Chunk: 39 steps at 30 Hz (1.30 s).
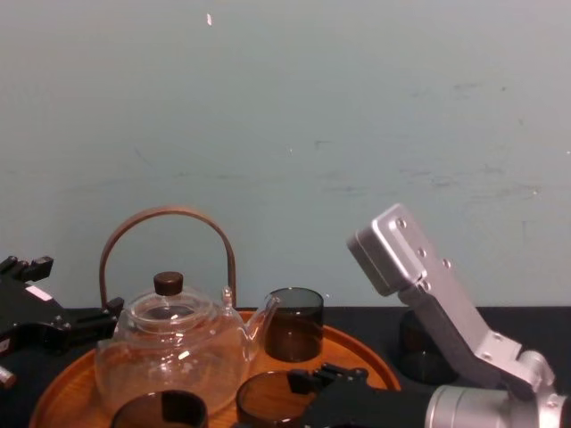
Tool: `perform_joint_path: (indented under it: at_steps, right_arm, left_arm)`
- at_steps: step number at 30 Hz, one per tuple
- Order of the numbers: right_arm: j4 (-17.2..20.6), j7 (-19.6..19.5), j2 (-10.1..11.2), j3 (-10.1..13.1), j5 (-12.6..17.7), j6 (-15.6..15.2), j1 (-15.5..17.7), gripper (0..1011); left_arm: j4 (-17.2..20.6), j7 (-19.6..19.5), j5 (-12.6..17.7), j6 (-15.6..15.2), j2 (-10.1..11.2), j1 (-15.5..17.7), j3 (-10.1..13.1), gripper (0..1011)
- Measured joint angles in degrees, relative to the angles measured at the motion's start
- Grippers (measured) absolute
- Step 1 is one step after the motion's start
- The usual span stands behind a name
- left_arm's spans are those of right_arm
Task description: Pick up the glass from the table and place it on the tray.
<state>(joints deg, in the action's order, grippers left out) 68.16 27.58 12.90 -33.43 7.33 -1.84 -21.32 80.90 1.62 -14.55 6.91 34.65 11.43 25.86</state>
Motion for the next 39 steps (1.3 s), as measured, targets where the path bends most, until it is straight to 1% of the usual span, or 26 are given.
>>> perform_joint_path:
  at_steps: [11,13,14,15,20,24,29,30,31,33,34,37,39]
  right_arm:
    - [-0.10,-0.15,0.00,0.03,-0.18,-0.03,0.11,924]
    - [-0.18,-0.11,0.07,-0.04,-0.32,-0.26,0.17,944]
    - [-0.19,-0.09,0.07,-0.05,-0.32,-0.27,0.17,981]
    - [-0.20,-0.09,0.08,-0.05,-0.32,-0.27,0.17,994]
    - [0.29,0.29,0.30,0.02,-0.26,-0.43,0.33,1002]
    - [2.30,0.72,0.98,0.20,0.12,-1.40,1.02,1002]
    - [5.91,0.43,2.38,0.48,0.18,-3.27,2.29,1002]
    - [7.18,0.10,2.87,0.61,0.13,-3.77,2.82,1002]
    - [7.18,0.10,2.87,0.61,0.13,-3.77,2.82,1002]
    - [9.75,-0.41,4.03,1.05,0.11,-4.67,4.10,1002]
    - [9.75,-0.41,4.03,1.05,0.11,-4.67,4.10,1002]
    - [12.99,-0.99,5.55,1.77,0.12,-5.57,5.96,1002]
    - [14.21,-1.30,6.16,2.07,0.12,-5.94,6.72,1002]
  left_arm:
    - [0.00,0.00,0.00,0.00,0.00,0.00,0.00,1009]
    - [0.00,0.00,0.00,0.00,0.00,0.00,0.00,1010]
    - [0.00,0.00,0.00,0.00,0.00,0.00,0.00,1010]
    - [0.00,0.00,0.00,0.00,0.00,0.00,0.00,1009]
    - [0.00,0.00,0.00,0.00,0.00,0.00,0.00,1009]
    - [0.00,0.00,0.00,0.00,0.00,0.00,0.00,1009]
    - [0.00,0.00,0.00,0.00,0.00,0.00,0.00,1010]
    - [0.00,0.00,0.00,0.00,0.00,0.00,0.00,1010]
    - [0.00,0.00,0.00,0.00,0.00,0.00,0.00,1010]
    - [0.00,0.00,0.00,0.00,0.00,0.00,0.01,1010]
    - [0.00,0.00,0.00,0.00,0.00,0.00,0.00,1009]
    - [0.00,0.00,0.00,0.00,0.00,0.00,0.00,1010]
    - [0.00,0.00,0.00,0.00,0.00,0.00,0.00,1010]
